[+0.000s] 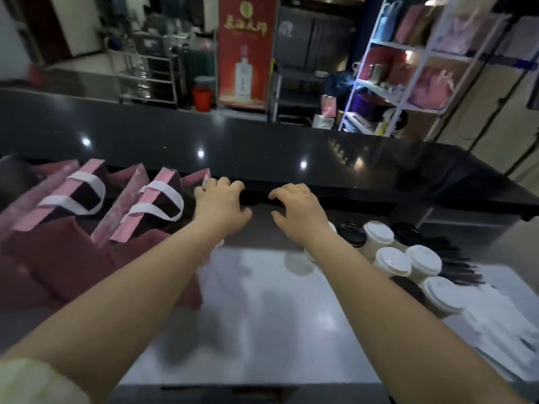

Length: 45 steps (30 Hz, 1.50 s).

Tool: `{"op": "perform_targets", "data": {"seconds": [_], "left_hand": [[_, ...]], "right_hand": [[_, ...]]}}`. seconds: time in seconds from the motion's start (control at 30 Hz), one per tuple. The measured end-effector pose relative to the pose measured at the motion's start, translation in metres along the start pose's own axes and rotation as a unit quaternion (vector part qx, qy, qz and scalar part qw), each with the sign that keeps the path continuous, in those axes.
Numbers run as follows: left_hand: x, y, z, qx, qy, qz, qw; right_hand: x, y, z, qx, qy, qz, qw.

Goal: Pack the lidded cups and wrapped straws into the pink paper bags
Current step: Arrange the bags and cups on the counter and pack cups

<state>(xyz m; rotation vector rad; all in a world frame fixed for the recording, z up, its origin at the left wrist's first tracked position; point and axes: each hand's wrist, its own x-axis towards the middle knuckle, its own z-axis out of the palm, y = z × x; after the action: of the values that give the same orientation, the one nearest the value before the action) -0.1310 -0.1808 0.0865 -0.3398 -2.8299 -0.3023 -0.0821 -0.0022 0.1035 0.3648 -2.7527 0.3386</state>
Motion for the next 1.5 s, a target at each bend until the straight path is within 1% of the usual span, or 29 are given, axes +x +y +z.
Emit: {"op": "perform_targets", "data": {"seconds": [0.1, 0.27, 0.3, 0.4, 0.5, 0.6, 0.7, 0.77, 0.93, 1.03, 1.1, 1.17, 1.23, 1.3, 1.33, 1.37, 1.43, 1.47, 1.5], "left_hand": [[-0.021, -0.025, -0.011, 0.008, 0.030, -0.070, 0.997], [-0.068, -0.061, -0.021, 0.031, 0.115, -0.134, 0.984], [-0.076, -0.065, -0.021, 0.030, 0.126, -0.141, 0.982], [-0.093, -0.071, -0.018, 0.035, 0.122, -0.156, 0.980], [-0.099, -0.072, -0.017, 0.008, 0.124, -0.135, 0.983], [-0.106, -0.075, -0.018, -0.022, 0.120, -0.097, 0.988], [-0.119, -0.078, -0.022, -0.074, 0.124, -0.068, 0.987], [-0.128, -0.079, -0.022, -0.085, 0.147, -0.041, 0.985], [-0.137, -0.074, -0.012, -0.116, 0.204, 0.027, 0.972], [-0.133, -0.070, -0.008, -0.138, 0.221, 0.049, 0.964], [-0.131, -0.068, -0.006, -0.149, 0.214, 0.057, 0.964], [-0.131, -0.068, -0.001, -0.193, 0.183, 0.050, 0.963], [-0.135, -0.071, 0.003, -0.268, 0.159, 0.022, 0.950], [-0.141, -0.075, 0.008, -0.359, 0.155, -0.025, 0.920], [-0.144, -0.076, 0.010, -0.403, 0.151, -0.055, 0.901], [-0.146, -0.077, 0.012, -0.442, 0.140, -0.088, 0.881], [-0.151, -0.076, 0.017, -0.506, 0.115, -0.147, 0.842], [-0.154, -0.077, 0.021, -0.522, 0.110, -0.167, 0.829], [-0.156, -0.078, 0.025, -0.527, 0.107, -0.180, 0.824]], "right_hand": [[0.019, -0.019, 0.022, 0.015, -0.027, -0.069, 0.997], [0.050, -0.064, 0.052, 0.012, -0.070, -0.142, 0.987], [0.054, -0.073, 0.056, 0.001, -0.079, -0.148, 0.986], [0.062, -0.094, 0.067, -0.049, -0.106, -0.140, 0.983], [0.059, -0.105, 0.074, -0.086, -0.120, -0.115, 0.982], [0.050, -0.101, 0.073, -0.083, -0.088, -0.090, 0.989], [0.031, -0.089, 0.069, -0.061, -0.070, -0.077, 0.993], [0.011, -0.083, 0.068, -0.053, -0.033, -0.082, 0.995], [-0.050, -0.073, 0.059, -0.019, 0.051, -0.042, 0.998], [-0.074, -0.072, 0.054, -0.003, 0.095, -0.049, 0.994], [-0.083, -0.066, 0.050, 0.012, 0.129, -0.051, 0.990], [-0.089, -0.054, 0.045, 0.032, 0.138, -0.015, 0.990], [-0.092, -0.037, 0.044, 0.056, 0.127, 0.060, 0.989], [-0.093, -0.022, 0.044, 0.115, 0.132, 0.156, 0.972], [-0.091, -0.016, 0.046, 0.174, 0.143, 0.201, 0.953], [-0.089, -0.012, 0.048, 0.245, 0.144, 0.243, 0.928], [-0.086, -0.011, 0.059, 0.376, 0.115, 0.313, 0.865], [-0.085, -0.012, 0.066, 0.422, 0.107, 0.333, 0.836], [-0.083, -0.014, 0.072, 0.451, 0.116, 0.351, 0.812]]}}
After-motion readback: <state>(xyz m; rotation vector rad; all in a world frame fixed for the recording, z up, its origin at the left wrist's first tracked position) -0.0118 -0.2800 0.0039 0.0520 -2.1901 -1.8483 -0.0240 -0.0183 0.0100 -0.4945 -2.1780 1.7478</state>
